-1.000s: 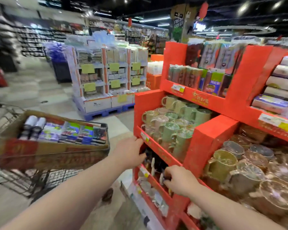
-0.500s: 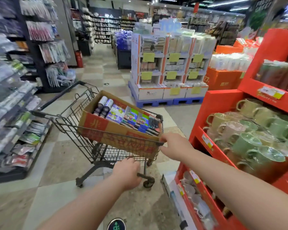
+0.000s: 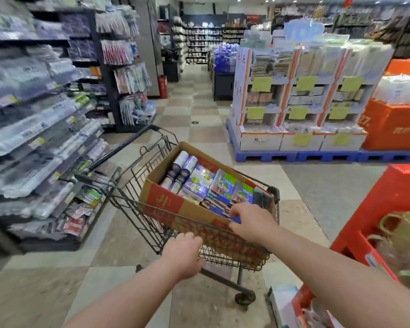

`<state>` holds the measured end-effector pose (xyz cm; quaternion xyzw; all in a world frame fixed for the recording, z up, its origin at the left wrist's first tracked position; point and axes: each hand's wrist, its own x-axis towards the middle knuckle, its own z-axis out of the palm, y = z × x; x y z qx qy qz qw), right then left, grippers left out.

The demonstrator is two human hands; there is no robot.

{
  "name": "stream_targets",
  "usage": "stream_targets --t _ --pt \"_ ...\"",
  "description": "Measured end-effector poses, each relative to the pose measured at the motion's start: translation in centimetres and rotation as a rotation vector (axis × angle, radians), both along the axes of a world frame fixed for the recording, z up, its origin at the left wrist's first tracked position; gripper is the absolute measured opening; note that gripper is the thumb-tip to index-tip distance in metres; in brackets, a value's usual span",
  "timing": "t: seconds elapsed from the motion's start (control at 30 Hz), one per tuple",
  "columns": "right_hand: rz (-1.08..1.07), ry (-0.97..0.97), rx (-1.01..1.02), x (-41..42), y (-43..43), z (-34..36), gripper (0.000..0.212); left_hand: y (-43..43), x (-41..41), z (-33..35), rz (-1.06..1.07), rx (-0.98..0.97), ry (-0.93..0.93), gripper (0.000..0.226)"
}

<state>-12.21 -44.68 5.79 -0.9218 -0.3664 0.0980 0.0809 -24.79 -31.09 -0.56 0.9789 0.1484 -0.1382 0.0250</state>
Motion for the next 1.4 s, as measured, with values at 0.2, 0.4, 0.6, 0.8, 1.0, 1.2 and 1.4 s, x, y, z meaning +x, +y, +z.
stream_targets --t 0.2,0.4,0.6,0.8,1.0,1.2,1.4 --pt "0.009 0.134 -0.063 3.2 1.8 -4.0 0.030 2.9 5.1 2.0 0.034 0.006 -0.057 0.042" --pt "-0.022 0.222 -0.087 5.9 3.2 -6.7 0.029 6.6 10.5 4.1 -0.006 0.002 -0.112 0.043" --pt "-0.117 0.272 -0.082 9.1 6.2 -8.5 0.028 11.6 16.8 5.2 -0.076 -0.009 -0.158 0.043" --pt "-0.226 0.303 -0.061 12.8 11.2 -9.5 0.035 18.0 21.7 4.3 -0.161 -0.011 -0.157 0.044" --pt "-0.294 0.342 -0.059 16.1 16.0 -10.4 0.031 23.4 24.4 0.8 -0.192 -0.038 -0.065 0.047" --pt "-0.320 0.430 -0.107 18.5 18.7 -12.3 0.033 26.3 25.7 -3.0 -0.186 -0.071 0.090 0.048" --pt "-0.276 0.569 -0.136 20.3 22.1 -15.5 0.029 28.5 26.2 -6.2 -0.067 -0.125 0.215 0.048"
